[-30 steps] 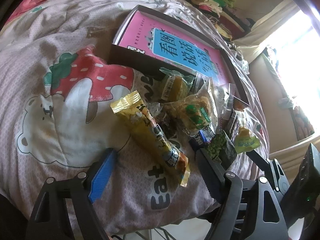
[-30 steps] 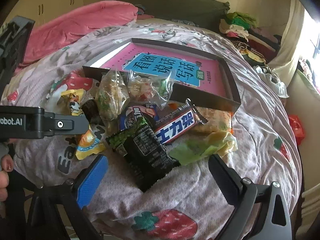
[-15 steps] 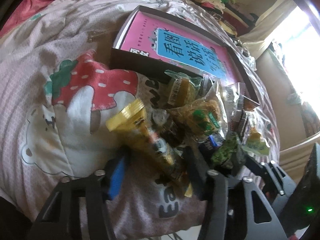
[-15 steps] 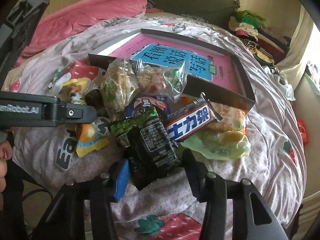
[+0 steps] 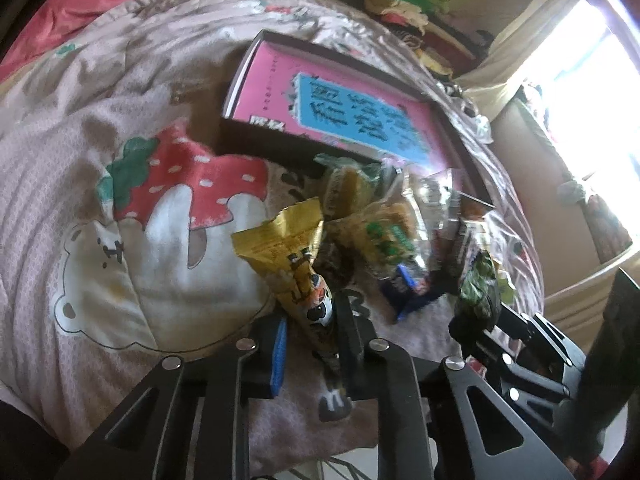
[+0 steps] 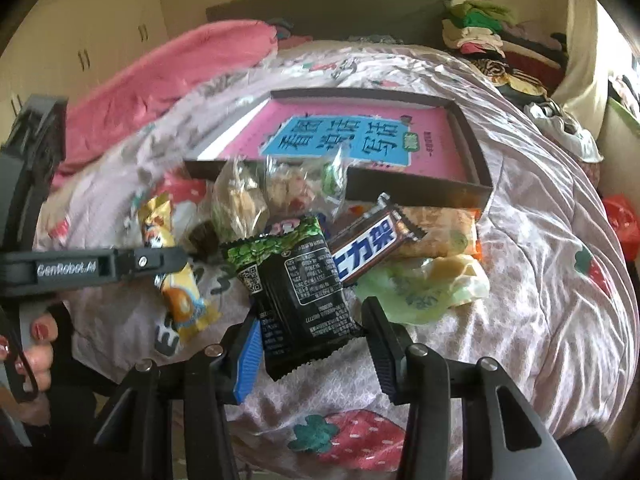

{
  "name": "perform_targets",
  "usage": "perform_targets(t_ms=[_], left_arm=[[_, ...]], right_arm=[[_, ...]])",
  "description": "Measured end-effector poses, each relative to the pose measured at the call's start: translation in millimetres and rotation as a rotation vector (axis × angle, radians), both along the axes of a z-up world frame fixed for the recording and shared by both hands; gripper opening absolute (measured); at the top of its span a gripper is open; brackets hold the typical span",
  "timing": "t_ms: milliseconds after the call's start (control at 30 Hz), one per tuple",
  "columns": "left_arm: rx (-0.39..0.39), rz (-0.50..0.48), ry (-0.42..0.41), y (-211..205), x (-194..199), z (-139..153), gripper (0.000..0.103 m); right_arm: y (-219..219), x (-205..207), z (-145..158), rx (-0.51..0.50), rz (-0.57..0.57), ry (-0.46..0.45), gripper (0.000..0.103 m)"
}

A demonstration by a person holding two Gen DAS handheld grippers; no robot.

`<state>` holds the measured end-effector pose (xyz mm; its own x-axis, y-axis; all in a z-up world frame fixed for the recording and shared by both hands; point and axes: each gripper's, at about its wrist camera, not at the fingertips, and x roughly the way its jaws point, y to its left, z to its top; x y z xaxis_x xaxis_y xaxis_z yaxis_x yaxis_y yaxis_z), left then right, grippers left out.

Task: Organize snacks
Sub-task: 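Close left tool on the yellow stick while right tool grasps the black packet, lift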

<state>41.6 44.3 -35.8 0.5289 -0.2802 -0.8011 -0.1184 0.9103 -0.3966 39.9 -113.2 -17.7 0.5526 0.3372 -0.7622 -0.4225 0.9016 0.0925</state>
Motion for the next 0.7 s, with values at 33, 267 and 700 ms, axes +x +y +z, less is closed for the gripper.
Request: perform_targets(t_ms=[33,267,700], left_arm=[[-0.004,-0.003,-0.006,-0.5,-1.0,1.9,0.018],[-0.029,0.005,-0.071,0.9,-8.2,19.1,0.014],[-0.002,0.010,-0.137,2.3,-8.8,43.4,0.014]], right_arm=[[-1.2,0.1,0.7,0.007,-0.005,0.000,0.048],[-5.7,0.5,6.3,0.034,-0.020,-0.012,0.048],[-17.6,6.8,17.5,0.076,-0.061,-0.065,0.048]])
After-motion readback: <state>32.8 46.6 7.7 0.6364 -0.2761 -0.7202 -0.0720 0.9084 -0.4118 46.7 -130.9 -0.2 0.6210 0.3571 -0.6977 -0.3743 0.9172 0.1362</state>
